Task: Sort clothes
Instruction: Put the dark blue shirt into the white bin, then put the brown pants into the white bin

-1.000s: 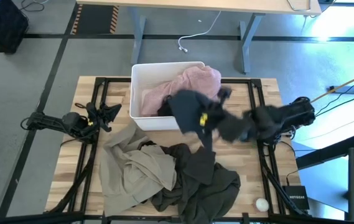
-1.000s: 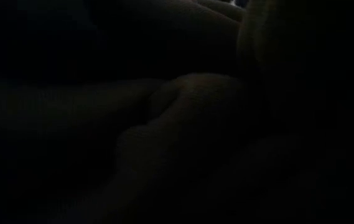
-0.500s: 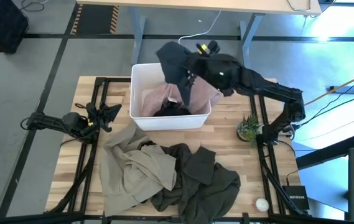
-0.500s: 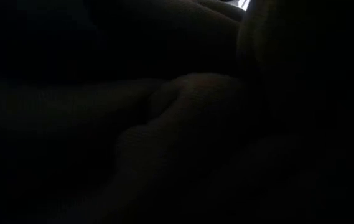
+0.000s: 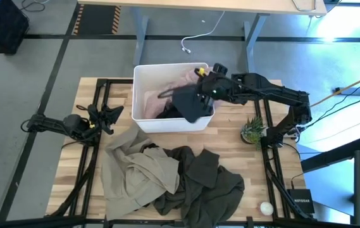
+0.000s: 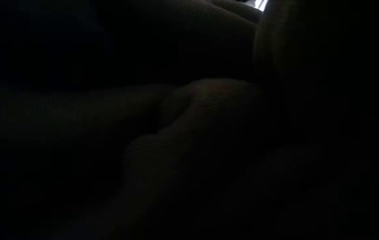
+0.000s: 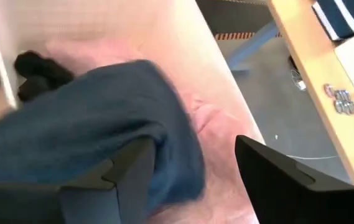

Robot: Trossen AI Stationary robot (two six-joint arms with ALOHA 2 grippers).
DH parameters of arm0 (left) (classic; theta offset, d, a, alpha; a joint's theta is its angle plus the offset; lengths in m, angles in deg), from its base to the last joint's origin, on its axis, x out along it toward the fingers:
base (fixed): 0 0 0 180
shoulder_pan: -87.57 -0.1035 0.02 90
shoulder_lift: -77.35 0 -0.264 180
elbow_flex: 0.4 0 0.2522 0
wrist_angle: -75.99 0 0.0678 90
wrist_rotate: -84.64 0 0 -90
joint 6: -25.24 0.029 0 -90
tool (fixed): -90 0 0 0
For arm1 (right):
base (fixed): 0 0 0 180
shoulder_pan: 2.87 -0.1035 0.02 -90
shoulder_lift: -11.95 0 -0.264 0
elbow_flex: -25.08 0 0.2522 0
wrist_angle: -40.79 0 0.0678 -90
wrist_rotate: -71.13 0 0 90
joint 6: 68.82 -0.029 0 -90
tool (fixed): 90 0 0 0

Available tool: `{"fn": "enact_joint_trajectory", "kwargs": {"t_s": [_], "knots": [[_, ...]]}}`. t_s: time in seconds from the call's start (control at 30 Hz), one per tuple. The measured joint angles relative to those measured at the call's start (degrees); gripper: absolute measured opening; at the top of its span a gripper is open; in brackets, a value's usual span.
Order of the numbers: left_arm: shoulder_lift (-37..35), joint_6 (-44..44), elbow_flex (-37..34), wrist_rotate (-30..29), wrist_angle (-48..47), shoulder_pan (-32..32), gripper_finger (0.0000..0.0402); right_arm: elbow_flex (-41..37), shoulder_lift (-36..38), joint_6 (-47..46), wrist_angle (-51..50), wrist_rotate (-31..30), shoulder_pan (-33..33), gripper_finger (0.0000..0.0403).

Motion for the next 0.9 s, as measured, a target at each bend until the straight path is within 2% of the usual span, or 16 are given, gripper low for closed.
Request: {"fn": "enact_joint_trajectory", "kwargs": {"t_s": [0.13, 0.2, 0.27, 0.4, 0.47, 0.7, 0.9], "knots": [[0.0, -0.2, 0.0, 0.0, -0.2, 0.0, 0.0004, 0.0, 0.0, 0.3, 5.5, -8.7, -0.4, 0.0236], [0.0, -0.3, 0.0, 0.0, -0.8, 0.0, 0.0004, 0.0, 0.1, 0.3, 9.4, -10.3, -0.2, 0.0236], [0.0, -0.5, 0.0, 0.0, -1.1, 0.0, 0.0004, 0.0, 0.2, 0.2, 11.5, -4.4, -0.3, 0.0236], [0.0, 0.1, 0.0, 0.0, -1.0, 0.0, 0.0004, -0.7, 0.1, -1.5, 12.0, 18.4, -3.2, 0.0237], [0.0, 0.1, 0.0, 0.0, -1.0, 0.0, 0.0004, -2.9, -0.2, -2.4, 14.4, 24.6, -6.4, 0.0237], [0.0, -0.4, 0.0, 0.0, -1.1, 0.0, 0.0004, -14.3, -3.1, -2.5, 28.2, 25.9, -19.2, 0.0237], [0.0, 0.1, 0.0, 0.0, -1.2, 0.0, 0.0004, -20.8, -10.0, -2.3, 43.0, 25.9, -25.3, 0.0237]]}}
